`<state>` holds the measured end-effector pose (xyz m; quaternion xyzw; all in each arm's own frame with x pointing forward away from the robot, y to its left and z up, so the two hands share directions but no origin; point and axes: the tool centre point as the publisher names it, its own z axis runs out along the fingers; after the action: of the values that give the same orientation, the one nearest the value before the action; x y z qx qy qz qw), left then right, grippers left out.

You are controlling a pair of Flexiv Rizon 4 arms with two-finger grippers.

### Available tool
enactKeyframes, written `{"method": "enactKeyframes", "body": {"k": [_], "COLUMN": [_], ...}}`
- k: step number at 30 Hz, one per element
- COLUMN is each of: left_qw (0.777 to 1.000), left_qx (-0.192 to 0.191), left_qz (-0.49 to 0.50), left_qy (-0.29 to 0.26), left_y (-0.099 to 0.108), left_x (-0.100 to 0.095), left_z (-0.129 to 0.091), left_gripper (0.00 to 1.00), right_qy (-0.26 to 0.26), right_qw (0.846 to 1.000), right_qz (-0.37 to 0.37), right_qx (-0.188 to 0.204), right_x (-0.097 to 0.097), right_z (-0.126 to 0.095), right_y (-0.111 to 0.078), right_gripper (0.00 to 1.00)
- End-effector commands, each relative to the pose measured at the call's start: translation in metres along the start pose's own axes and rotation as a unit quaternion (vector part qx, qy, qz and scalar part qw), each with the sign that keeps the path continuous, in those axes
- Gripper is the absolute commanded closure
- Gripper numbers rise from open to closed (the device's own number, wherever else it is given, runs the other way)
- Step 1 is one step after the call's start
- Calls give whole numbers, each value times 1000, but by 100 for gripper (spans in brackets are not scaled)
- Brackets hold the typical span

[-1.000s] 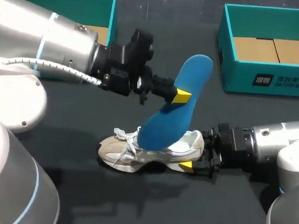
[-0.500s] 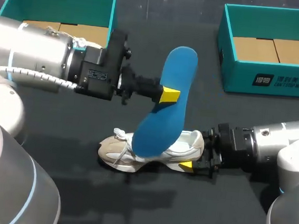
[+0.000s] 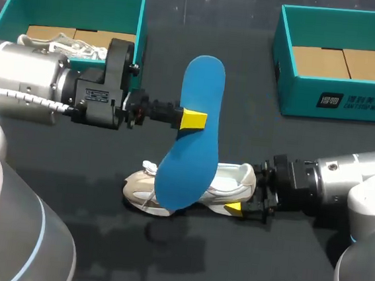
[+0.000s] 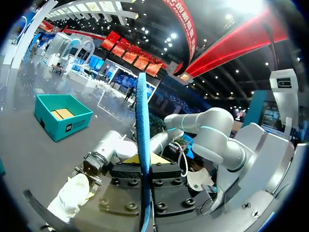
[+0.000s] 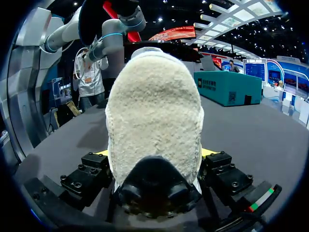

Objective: Take the shoe out of the shoebox, open the shoe tongue, remove and reinsert the insole, then place the shoe into the shoebox

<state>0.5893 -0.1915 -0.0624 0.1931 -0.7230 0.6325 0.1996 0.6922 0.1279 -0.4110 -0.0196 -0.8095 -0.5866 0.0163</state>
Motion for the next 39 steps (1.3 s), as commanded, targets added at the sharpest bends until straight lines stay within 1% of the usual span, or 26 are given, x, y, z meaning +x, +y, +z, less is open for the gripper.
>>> {"method": "enactKeyframes", "body": {"k": [1,8,17,21,26,39], "left_qw": [1000,999,999,999,999,999], "left_qx": [12,23,30,32,38,38], "left_qz": [2,3,8,11,1,1], "left_qy": [9,23,29,19,20,20], "left_y": [9,4,-1,0,1,1], "left_x": [8,7,9,12,13,13], "left_z": [-14,-22,-24,-24,-26,-26], "left_gripper": [100,100,100,100,100,100], "right_qy": [-1,-1,-1,-1,-1,-1], "right_qw": [1000,1000,1000,1000,1000,1000], "right_qz": [0,0,0,0,0,0], "right_qx": [1,1,1,1,1,1], "right_x": [1,1,1,1,1,1], "right_z": [0,0,0,0,0,0], "right_y": [1,1,1,1,1,1], "right_gripper": [100,100,100,100,100,100]}}
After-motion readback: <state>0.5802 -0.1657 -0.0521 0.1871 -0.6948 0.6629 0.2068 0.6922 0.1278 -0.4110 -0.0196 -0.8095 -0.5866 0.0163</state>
